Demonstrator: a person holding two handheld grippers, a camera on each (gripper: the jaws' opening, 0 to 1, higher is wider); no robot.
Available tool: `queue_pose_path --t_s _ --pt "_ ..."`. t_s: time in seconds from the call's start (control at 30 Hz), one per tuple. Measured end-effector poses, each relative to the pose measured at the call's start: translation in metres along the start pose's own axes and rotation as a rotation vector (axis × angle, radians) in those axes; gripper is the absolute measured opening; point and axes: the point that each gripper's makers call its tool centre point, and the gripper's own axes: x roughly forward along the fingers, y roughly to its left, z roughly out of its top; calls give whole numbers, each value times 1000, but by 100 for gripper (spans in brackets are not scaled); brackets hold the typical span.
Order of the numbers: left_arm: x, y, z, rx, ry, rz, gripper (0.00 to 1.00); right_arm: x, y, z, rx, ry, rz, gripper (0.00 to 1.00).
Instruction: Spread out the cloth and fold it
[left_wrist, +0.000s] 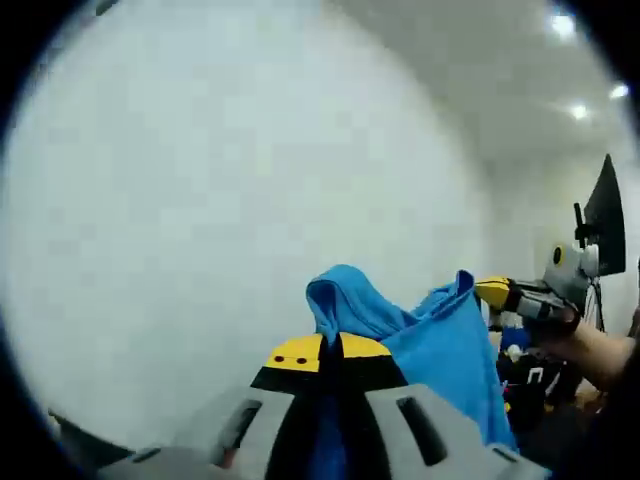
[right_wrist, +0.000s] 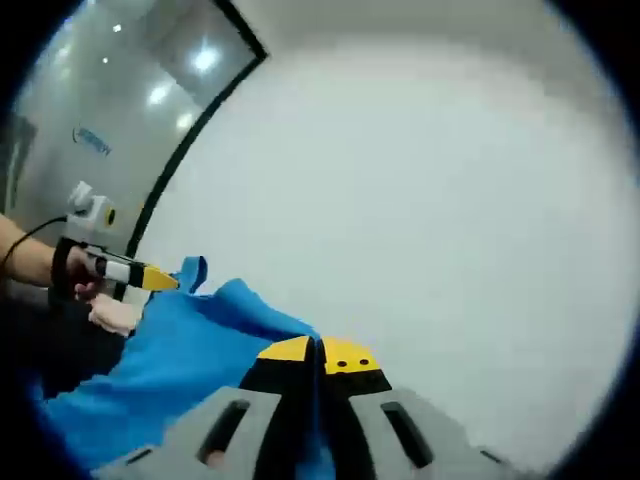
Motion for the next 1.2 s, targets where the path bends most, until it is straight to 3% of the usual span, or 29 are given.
queue_pose_path --t_s 0.07,0.1,0.17,0.2,0.23,0.27,0.3,0.33,0.37,0.4,0.43,0.47,0.5,0.53,0.57,0.6,0.63,0.7,0.77,0.87,0.9,0.93,0.97,1.0,1.03,1.13,1.2 --pt "-10 6 -2 101 37 22 1 -5 20 -12 66 25 32 1" --pt "-15 10 -13 89 51 27 1 -8 35 -24 96 42 72 1" --pt "-32 15 -63 3 167 20 1 -19 65 -65 117 93 128 1" --pt "-44 21 -99 -24 248 22 2 -29 81 -97 129 174 149 1" --pt "-52 25 -125 -37 308 23 2 -37 92 -120 149 221 170 1" --pt "-70 27 -165 -68 409 25 2 -52 112 -148 184 268 211 1" --pt "-84 27 -187 -129 455 35 2 -67 127 -167 247 311 243 1" --pt "-94 24 -203 -186 447 33 2 -83 145 -182 319 334 278 1" --pt "-106 19 -219 -226 450 21 2 -112 174 -199 350 352 362 1" --pt "-132 12 -242 -249 500 15 2 -131 186 -212 360 363 393 1" --pt "-148 6 -254 -273 508 1 2 -165 212 -227 415 399 452 1" --pt "-179 -15 -270 -341 561 -64 2 -191 229 -237 425 449 508 1" --pt "-199 -25 -276 -377 595 -98 2 -212 237 -244 423 462 517 1" --pt "-221 -35 -282 -399 606 -129 3 -233 251 -246 452 422 534 1" --pt "-233 -39 -284 -363 611 -169 6 -249 261 -246 479 434 550 1" --pt "-251 -44 -286 -312 623 -212 9 -263 264 -253 517 456 521 1" --pt "-259 -43 -288 -299 628 -208 13 -269 264 -256 502 444 520 1" --pt "-272 -37 -290 -283 604 -199 21 -282 255 -272 485 491 480 1" --pt "-270 -26 -284 -368 556 -161 28 -283 233 -281 499 494 419 5" --pt "-254 -14 -259 -493 455 -118 31 -286 217 -268 513 463 391 7" --pt "-249 -11 -255 -473 444 -124 35 -285 210 -262 500 437 385 9" --pt "-239 -2 -254 -402 431 -120 40 -284 207 -259 510 426 380 14" --pt "-233 7 -259 -385 442 -91 47 -282 206 -257 522 420 380 20" --pt "-220 10 -265 -432 447 -87 47 -278 203 -255 521 426 380 23" --pt "-212 13 -274 -480 484 -73 44 -275 198 -255 500 429 363 23" --pt "-201 30 -296 -482 529 20 32 -273 192 -255 454 434 339 23" --pt "-192 28 -303 -598 510 50 26 -273 191 -259 460 458 325 22"
